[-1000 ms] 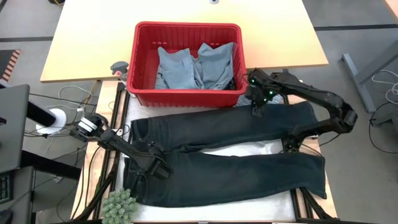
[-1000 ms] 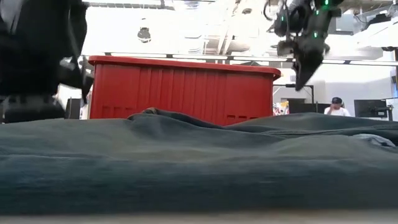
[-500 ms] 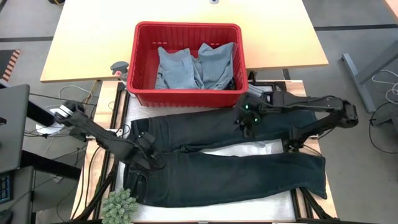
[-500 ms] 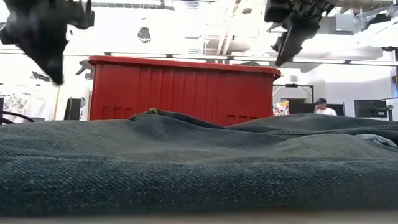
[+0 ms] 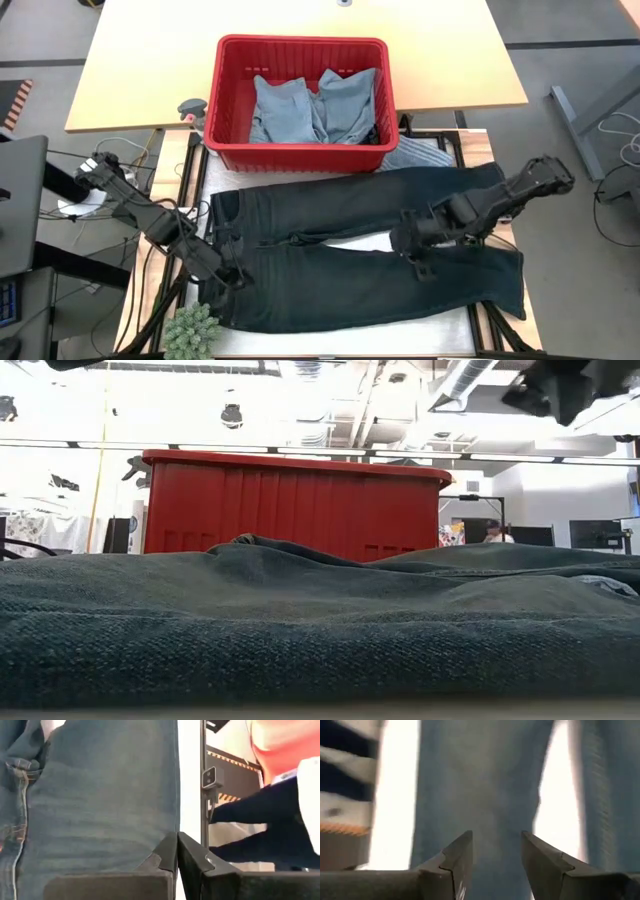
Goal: Fold Laundry from Bin
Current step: Fold the black pants
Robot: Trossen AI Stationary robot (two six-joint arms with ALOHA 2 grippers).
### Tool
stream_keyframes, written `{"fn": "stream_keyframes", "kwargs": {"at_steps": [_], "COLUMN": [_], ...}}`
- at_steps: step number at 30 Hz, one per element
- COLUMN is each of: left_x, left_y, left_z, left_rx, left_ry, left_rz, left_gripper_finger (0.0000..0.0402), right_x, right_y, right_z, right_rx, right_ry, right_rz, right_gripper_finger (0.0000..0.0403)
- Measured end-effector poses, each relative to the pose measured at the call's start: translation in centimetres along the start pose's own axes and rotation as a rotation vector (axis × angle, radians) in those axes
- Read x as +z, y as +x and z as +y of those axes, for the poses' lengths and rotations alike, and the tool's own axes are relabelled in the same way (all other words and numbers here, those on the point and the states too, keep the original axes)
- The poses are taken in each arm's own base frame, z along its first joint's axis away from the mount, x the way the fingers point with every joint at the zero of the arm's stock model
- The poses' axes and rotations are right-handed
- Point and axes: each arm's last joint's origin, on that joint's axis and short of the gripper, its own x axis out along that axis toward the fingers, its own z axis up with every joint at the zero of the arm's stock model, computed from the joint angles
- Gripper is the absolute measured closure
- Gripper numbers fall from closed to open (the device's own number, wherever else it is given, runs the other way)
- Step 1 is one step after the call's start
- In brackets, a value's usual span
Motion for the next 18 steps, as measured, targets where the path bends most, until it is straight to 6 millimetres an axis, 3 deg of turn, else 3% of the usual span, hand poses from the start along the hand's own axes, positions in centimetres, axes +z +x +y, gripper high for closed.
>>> {"fn": "stream_keyframes", "kwargs": {"at_steps": [3, 6, 12, 18], "left_x": [0.5, 1.6, 4.0, 5.6], "left_y": [-0.1, -1.0, -3.5, -3.8], "left_z": [0.8, 1.8, 5.0, 8.2], "left_rx": [0.129, 0.251, 0.347, 0.36], "left_ry": [-0.035, -0.091, -0.116, -0.097], "left_rz": [-0.1, -0.277, -0.394, -0.314], "left_gripper_finger": [0.0402, 0.0402, 0.0387, 0.032], "right_x": [-0.4, -0.3, 0.6, -0.3], "right_y": [0.0, -0.3, -1.0, -2.6], "right_z": [0.3, -1.0, -7.4, -13.9], "right_rx": [-0.219, -0.413, -0.443, -0.448], "right_ry": [0.025, 0.028, 0.105, 0.086], "right_rz": [-0.045, -0.08, -0.004, 0.063], "right_gripper_finger": [0.0216, 0.0216, 0.0216, 0.0215]}}
